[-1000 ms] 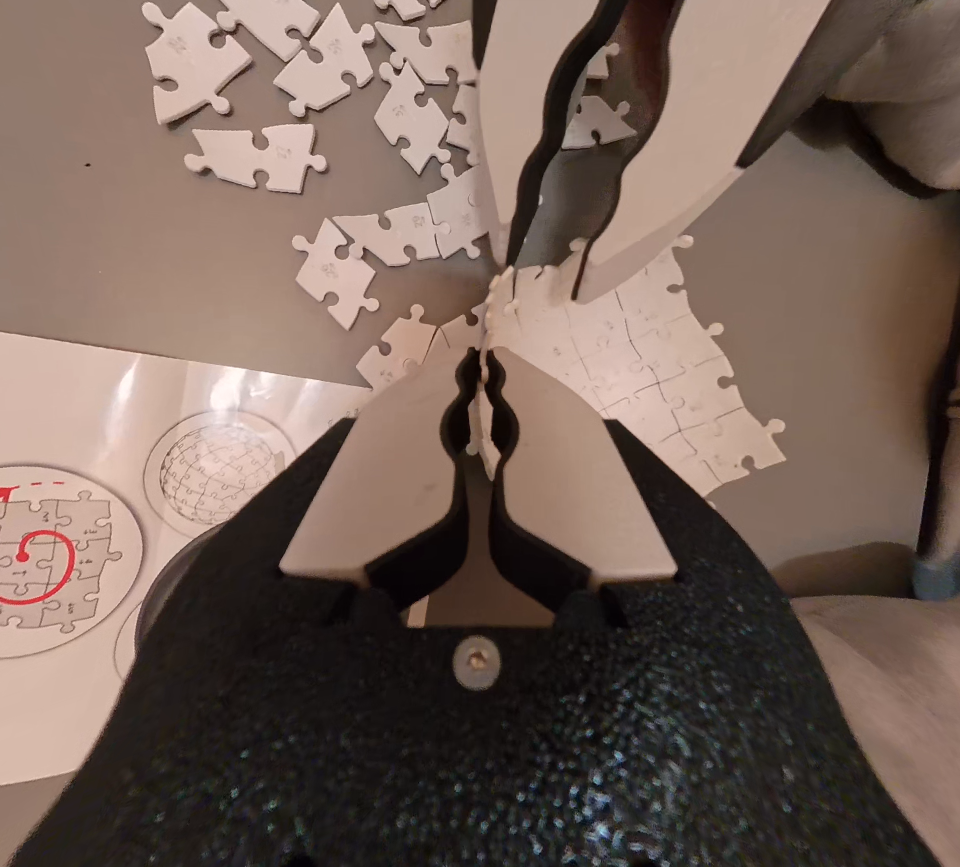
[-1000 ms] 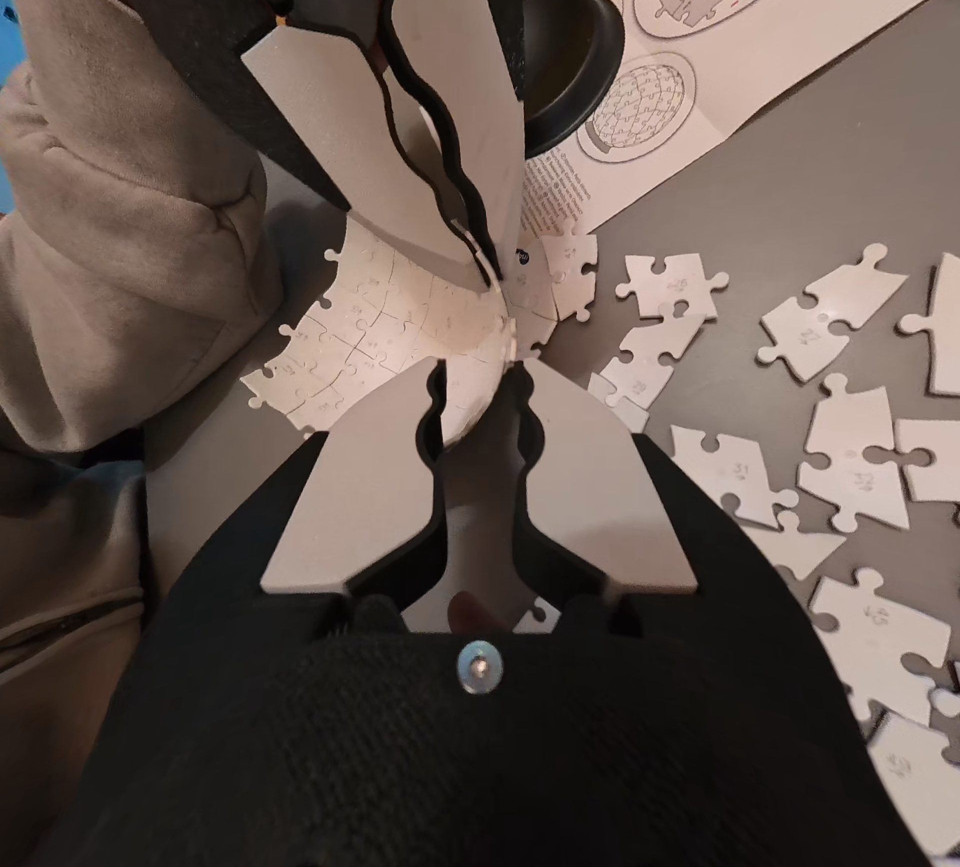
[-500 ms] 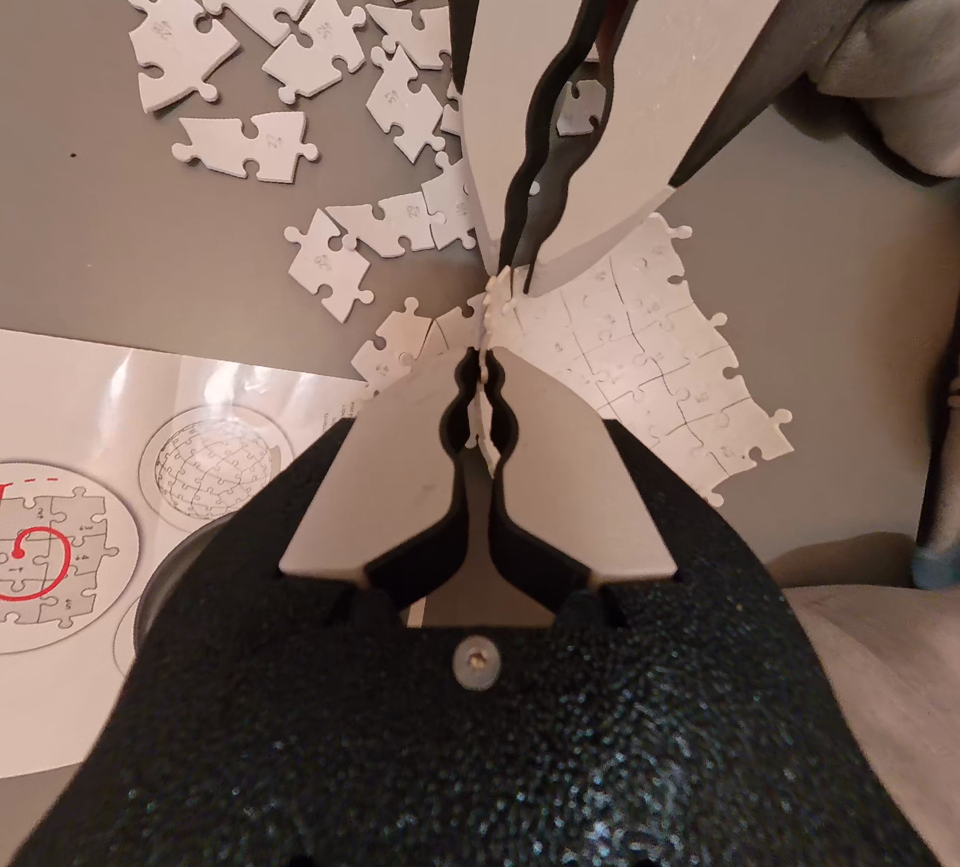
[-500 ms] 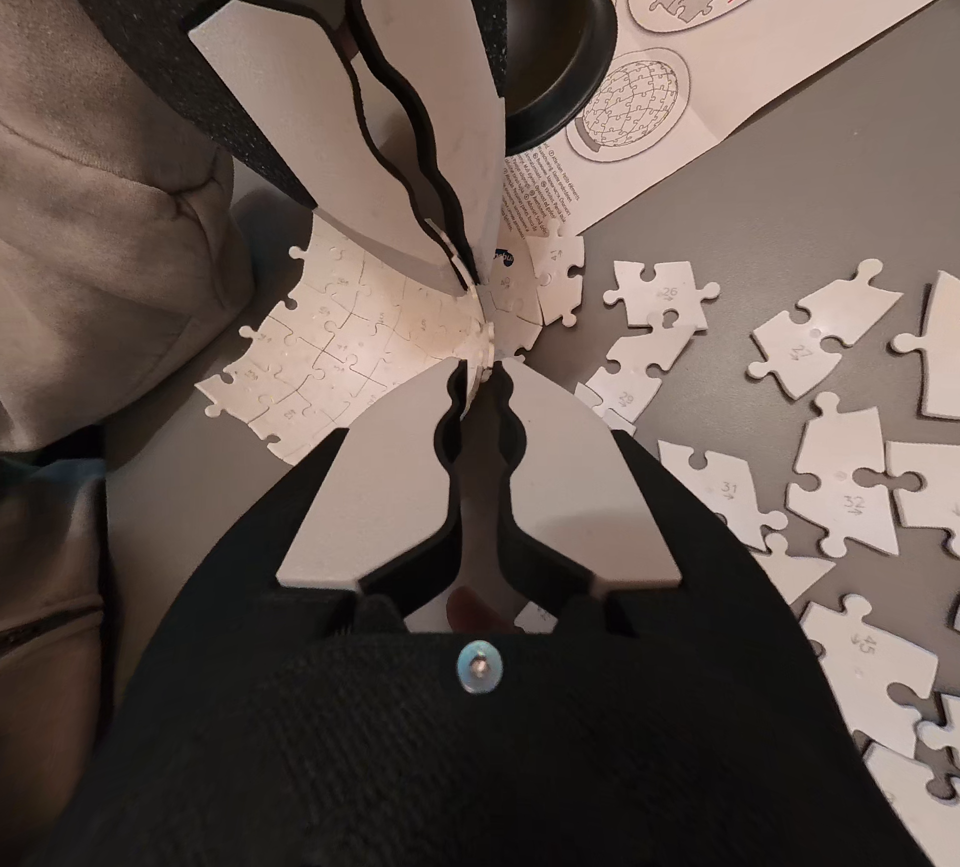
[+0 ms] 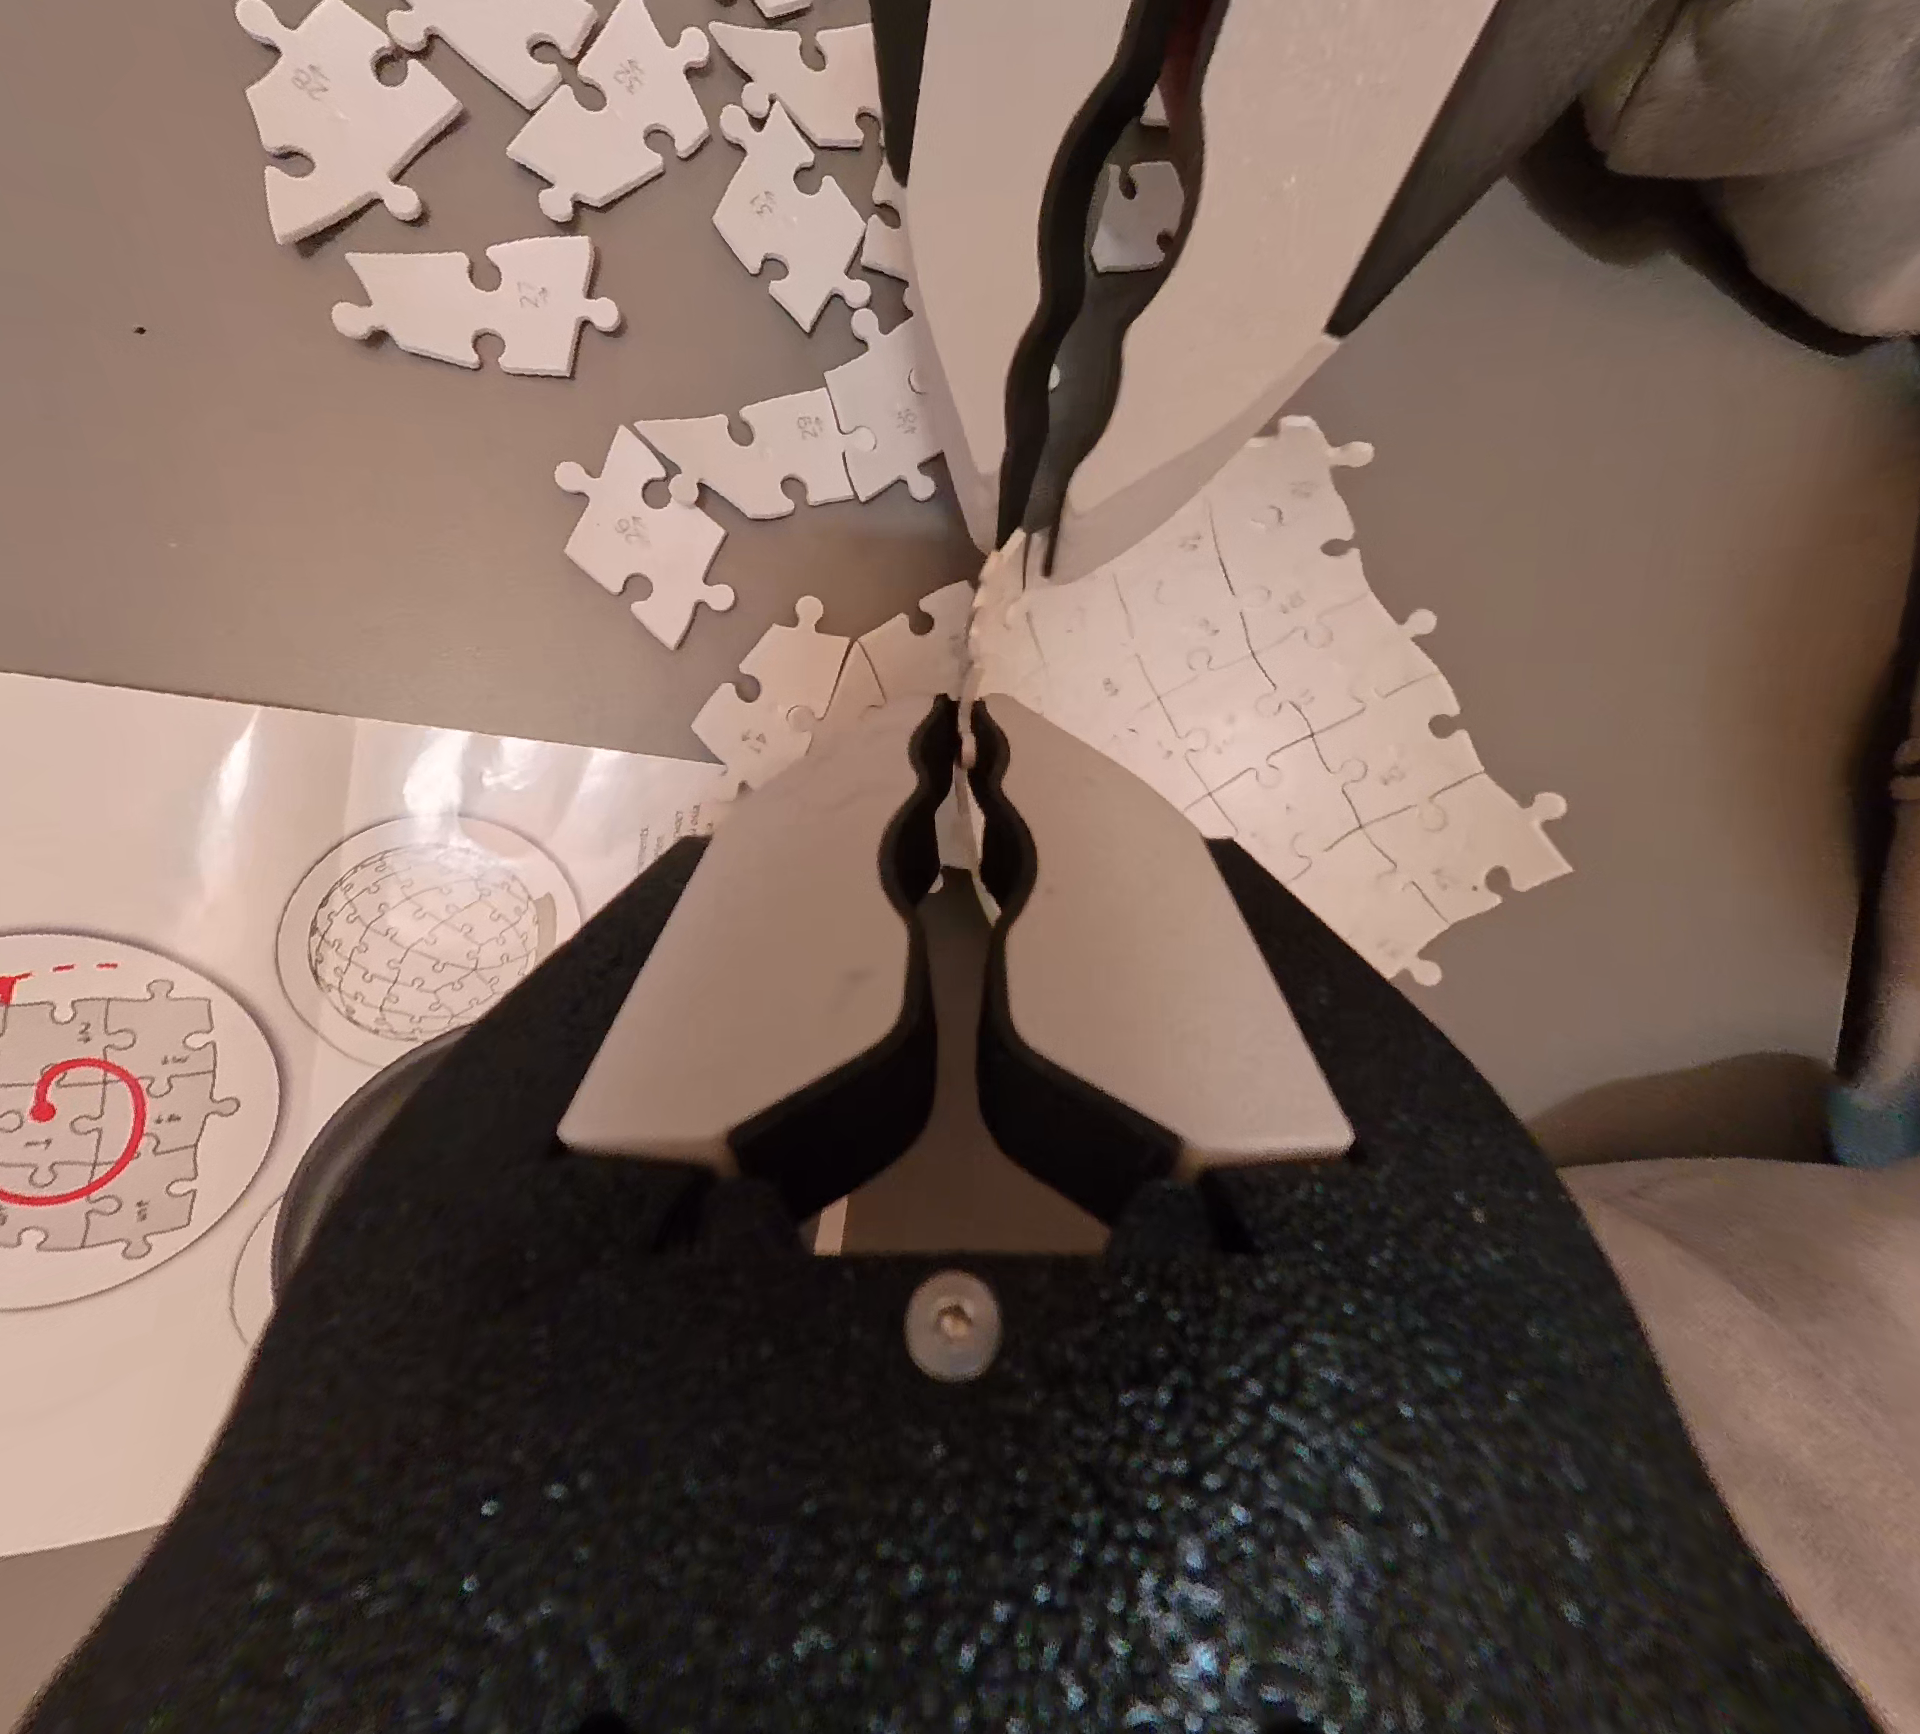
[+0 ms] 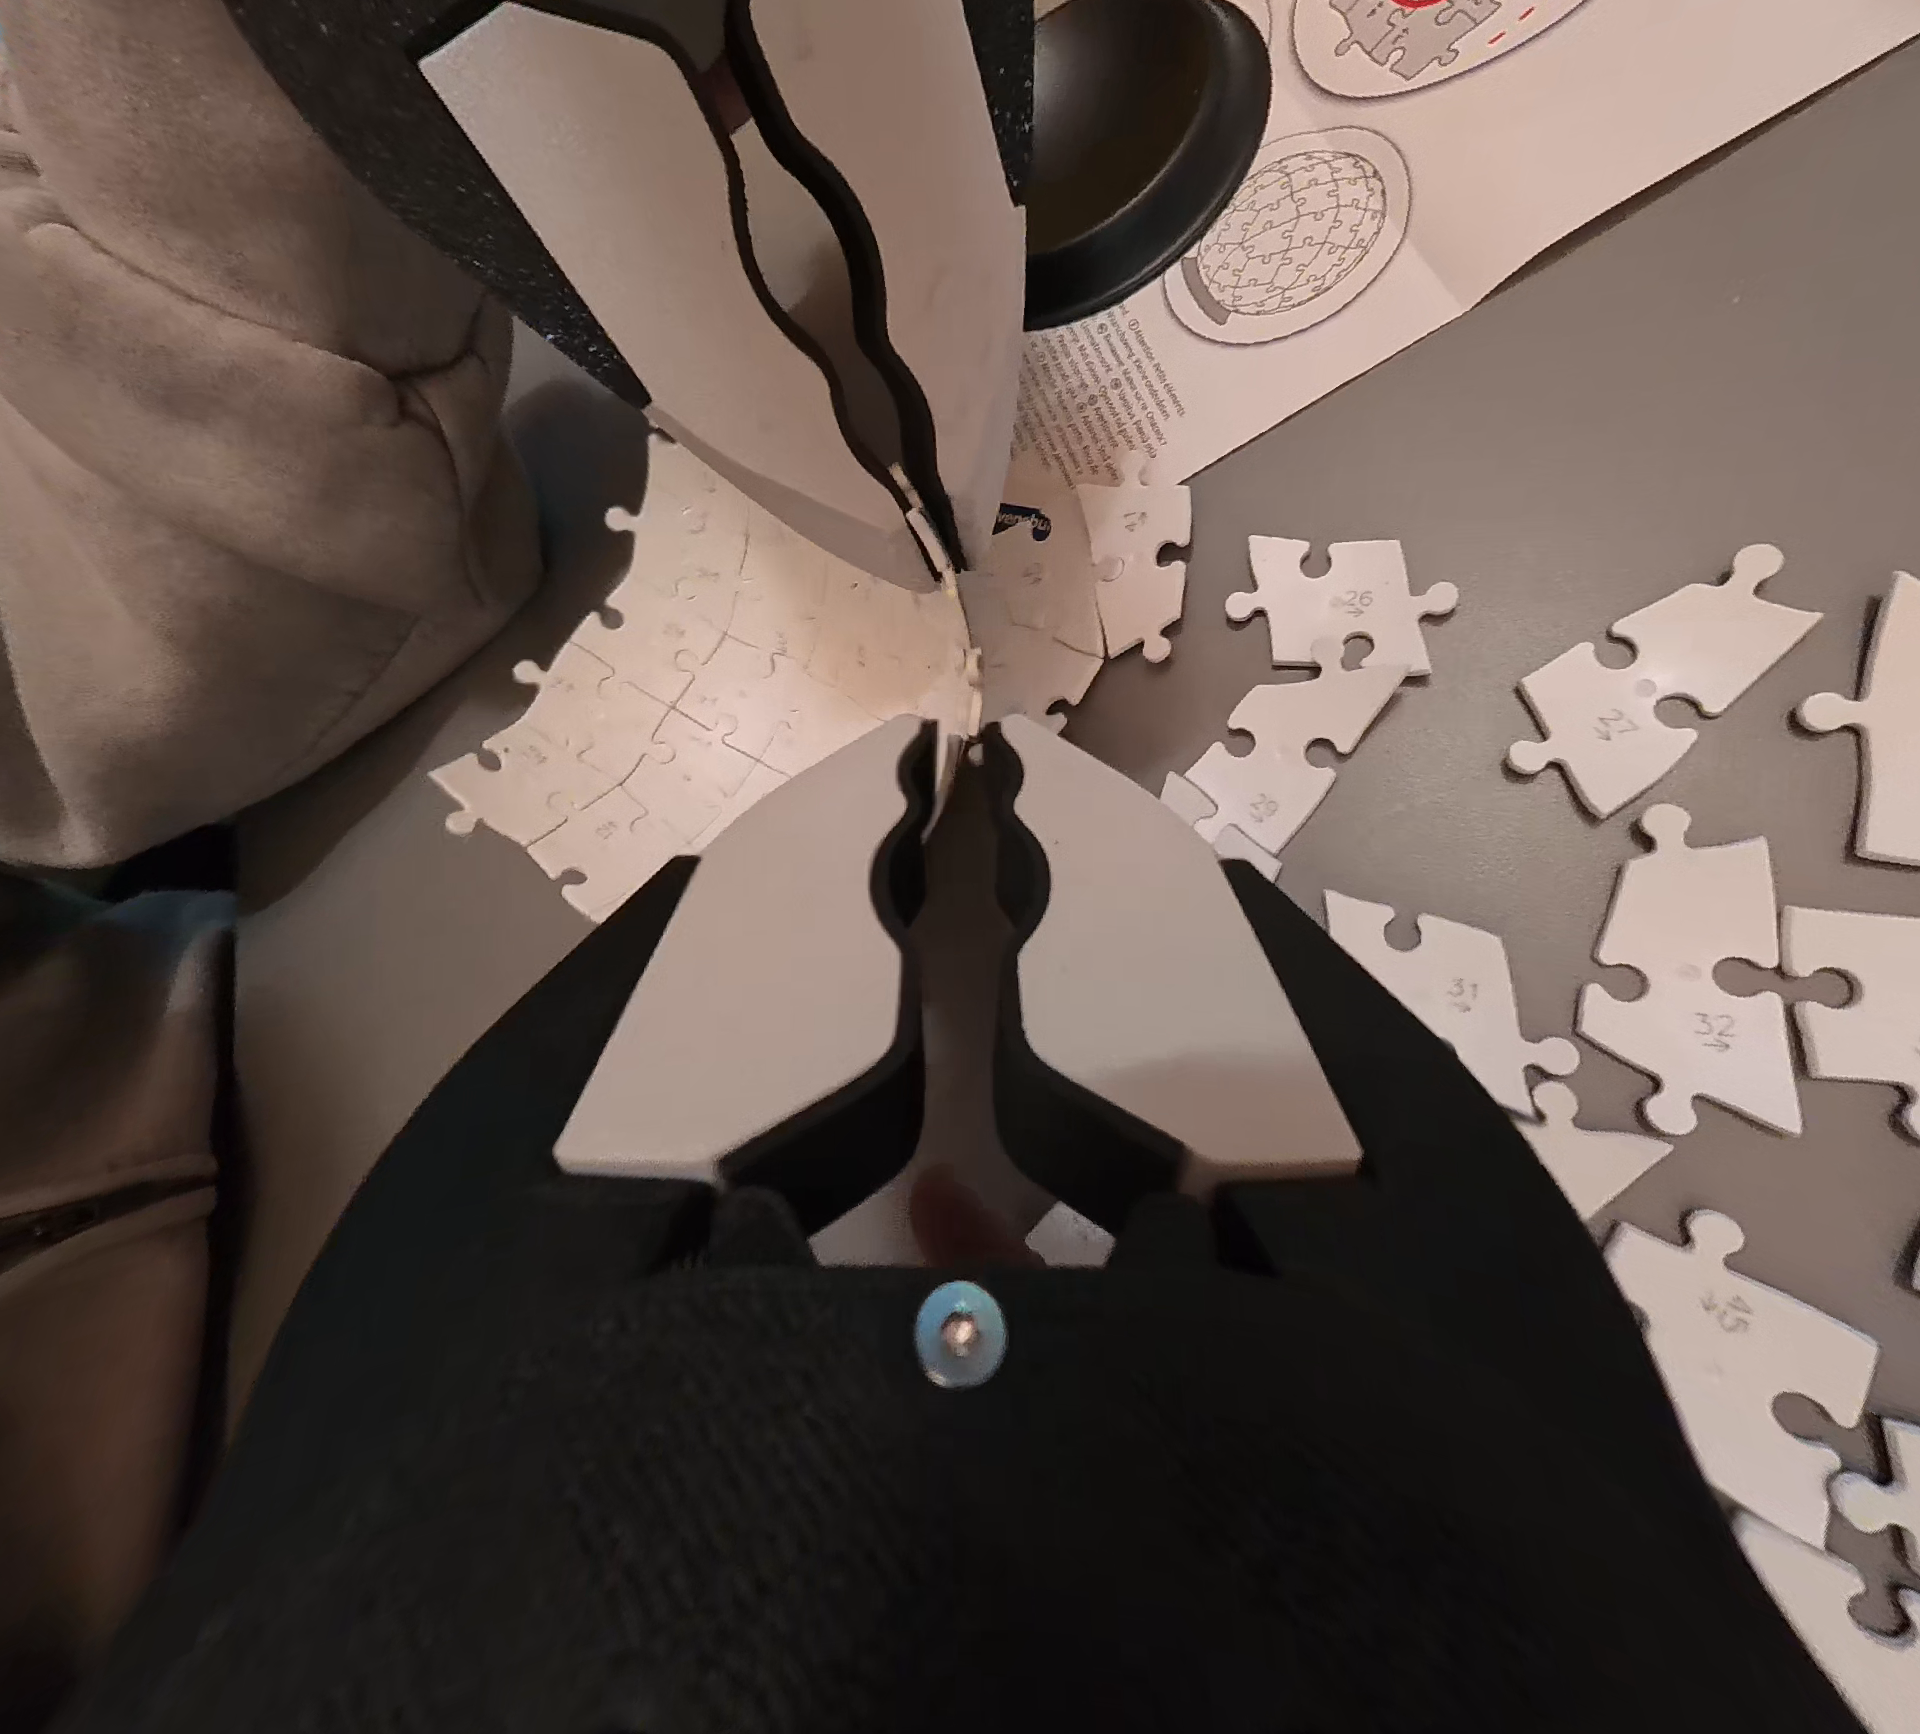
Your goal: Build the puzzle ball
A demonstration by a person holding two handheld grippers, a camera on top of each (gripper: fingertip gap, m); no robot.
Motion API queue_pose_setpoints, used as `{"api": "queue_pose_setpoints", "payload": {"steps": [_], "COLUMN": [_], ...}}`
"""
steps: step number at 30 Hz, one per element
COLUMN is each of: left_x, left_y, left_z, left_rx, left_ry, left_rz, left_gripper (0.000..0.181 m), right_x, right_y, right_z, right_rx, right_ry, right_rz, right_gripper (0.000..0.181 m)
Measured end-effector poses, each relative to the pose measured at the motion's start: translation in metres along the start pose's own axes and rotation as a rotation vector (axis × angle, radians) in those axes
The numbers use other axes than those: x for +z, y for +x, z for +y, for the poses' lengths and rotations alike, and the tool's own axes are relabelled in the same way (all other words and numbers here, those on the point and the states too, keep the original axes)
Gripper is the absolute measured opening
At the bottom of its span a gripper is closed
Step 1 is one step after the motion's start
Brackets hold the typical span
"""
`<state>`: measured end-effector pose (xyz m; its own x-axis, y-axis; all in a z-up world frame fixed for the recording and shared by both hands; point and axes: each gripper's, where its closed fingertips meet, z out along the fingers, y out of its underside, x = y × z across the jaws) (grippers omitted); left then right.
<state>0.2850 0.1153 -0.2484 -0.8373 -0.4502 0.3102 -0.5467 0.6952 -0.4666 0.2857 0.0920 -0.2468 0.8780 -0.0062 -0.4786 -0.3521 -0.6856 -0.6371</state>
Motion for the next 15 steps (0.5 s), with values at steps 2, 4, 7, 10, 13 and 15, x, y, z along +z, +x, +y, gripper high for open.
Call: {"api": "queue_pose_setpoints", "payload": {"steps": [2, 4, 7, 10, 13, 15], "left_x": [0.000, 0.001, 0.001, 0.001, 0.000, 0.001], "left_y": [0.000, 0.000, 0.000, 0.001, 0.001, 0.002], "left_z": [0.000, 0.000, 0.000, 0.000, 0.000, 0.001], "left_rx": [0.002, 0.001, 0.004, 0.004, 0.006, 0.007], "left_ry": [-0.006, -0.007, -0.008, -0.012, -0.014, -0.017], "left_rz": [-0.005, -0.004, -0.003, -0.006, -0.007, -0.004], "left_gripper": [0.002, 0.002, 0.002, 0.002, 0.002, 0.002], "right_x": [-0.003, -0.004, -0.003, -0.001, 0.002, 0.003], "right_y": [-0.001, 0.001, 0.000, -0.003, -0.001, 0.001], "right_z": [0.006, 0.013, 0.011, 0.008, 0.006, 0.002], "right_rx": [0.012, 0.019, 0.035, 0.042, 0.031, 0.027], "right_ry": [-0.033, -0.066, -0.064, -0.066, -0.076, -0.067], "right_rz": [-0.008, -0.003, -0.016, -0.031, -0.012, 0.004], "right_gripper": [0.024, 0.026, 0.024, 0.022, 0.018, 0.009]}}
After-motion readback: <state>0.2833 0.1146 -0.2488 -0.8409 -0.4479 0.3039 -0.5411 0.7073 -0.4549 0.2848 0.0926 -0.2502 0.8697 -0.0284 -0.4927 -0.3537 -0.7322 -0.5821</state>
